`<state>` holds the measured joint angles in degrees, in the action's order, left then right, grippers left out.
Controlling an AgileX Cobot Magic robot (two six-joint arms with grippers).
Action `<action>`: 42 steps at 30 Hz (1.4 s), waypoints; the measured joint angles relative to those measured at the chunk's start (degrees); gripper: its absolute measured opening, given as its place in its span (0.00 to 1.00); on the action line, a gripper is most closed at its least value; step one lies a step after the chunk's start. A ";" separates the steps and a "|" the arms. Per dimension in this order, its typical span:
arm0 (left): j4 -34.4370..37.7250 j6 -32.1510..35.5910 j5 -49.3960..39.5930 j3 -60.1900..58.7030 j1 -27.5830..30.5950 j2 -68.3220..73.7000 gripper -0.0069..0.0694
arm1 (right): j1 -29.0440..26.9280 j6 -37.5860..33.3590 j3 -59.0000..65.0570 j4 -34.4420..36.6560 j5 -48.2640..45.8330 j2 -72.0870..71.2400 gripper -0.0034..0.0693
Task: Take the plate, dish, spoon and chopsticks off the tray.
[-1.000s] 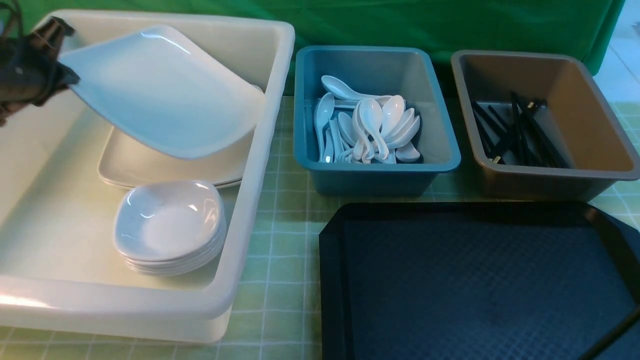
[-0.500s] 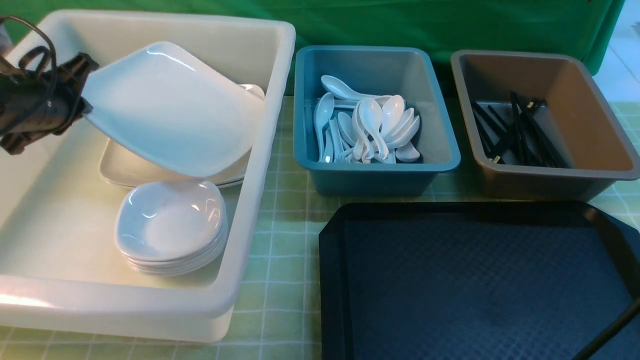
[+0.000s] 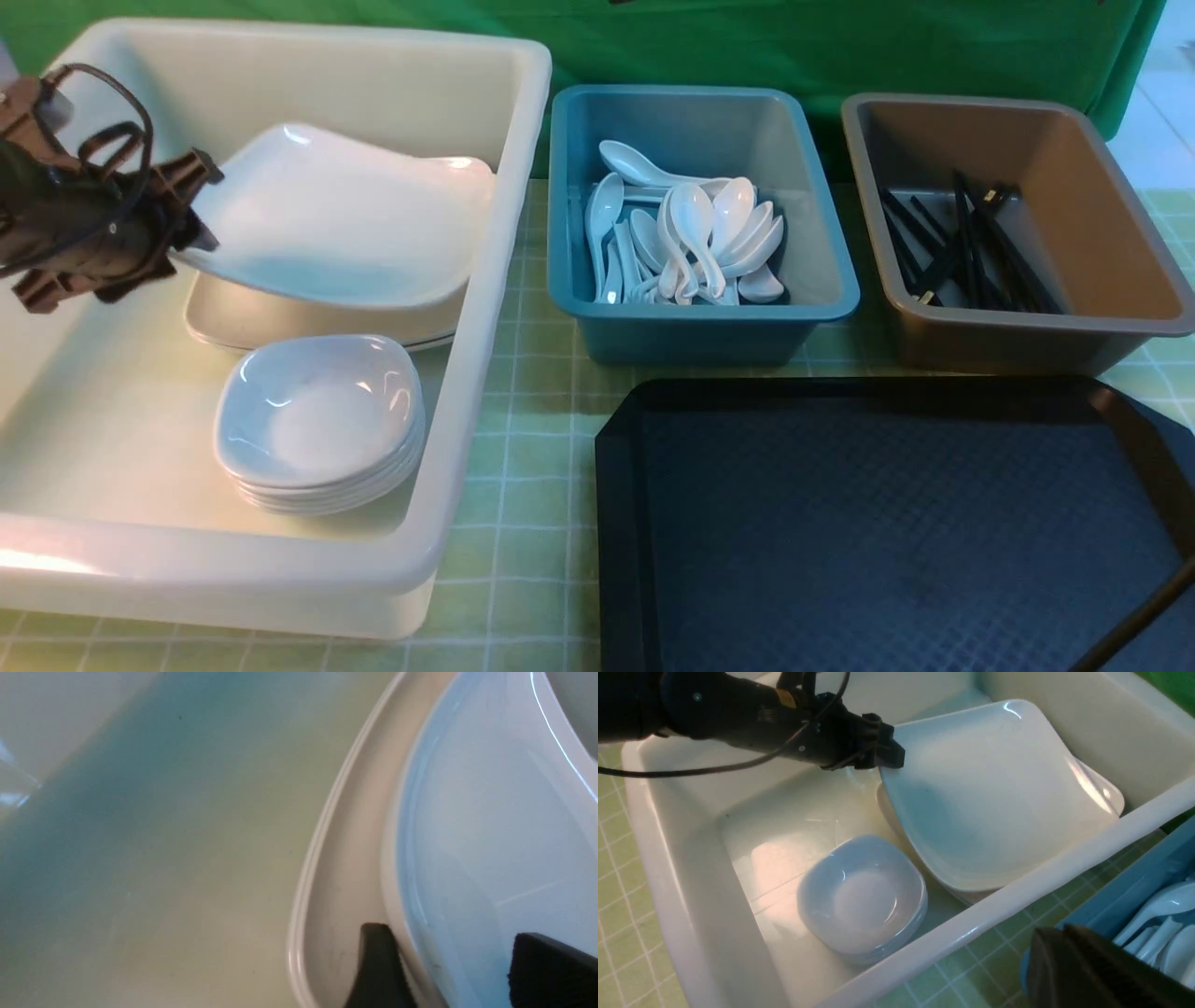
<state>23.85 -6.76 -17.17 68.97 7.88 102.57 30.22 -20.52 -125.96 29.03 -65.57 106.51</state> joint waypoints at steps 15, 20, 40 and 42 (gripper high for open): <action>-8.88 3.54 -18.60 6.28 -0.50 -8.34 0.65 | 0.00 1.32 0.00 -0.17 -3.75 0.00 0.05; -14.79 9.70 -28.52 11.05 -0.50 -11.14 0.20 | 0.00 1.32 0.00 -2.80 -4.14 0.00 0.05; -11.62 21.80 -43.42 11.01 -21.37 -40.52 0.07 | -6.12 19.87 12.24 -39.78 -3.04 -29.56 0.05; -10.73 21.61 -41.90 7.82 -21.50 -44.27 0.07 | -6.46 21.31 19.42 -41.93 -0.14 -37.69 0.05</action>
<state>13.12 14.85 -59.08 76.79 -13.63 58.30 23.76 0.79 -106.53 -12.89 -65.70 68.83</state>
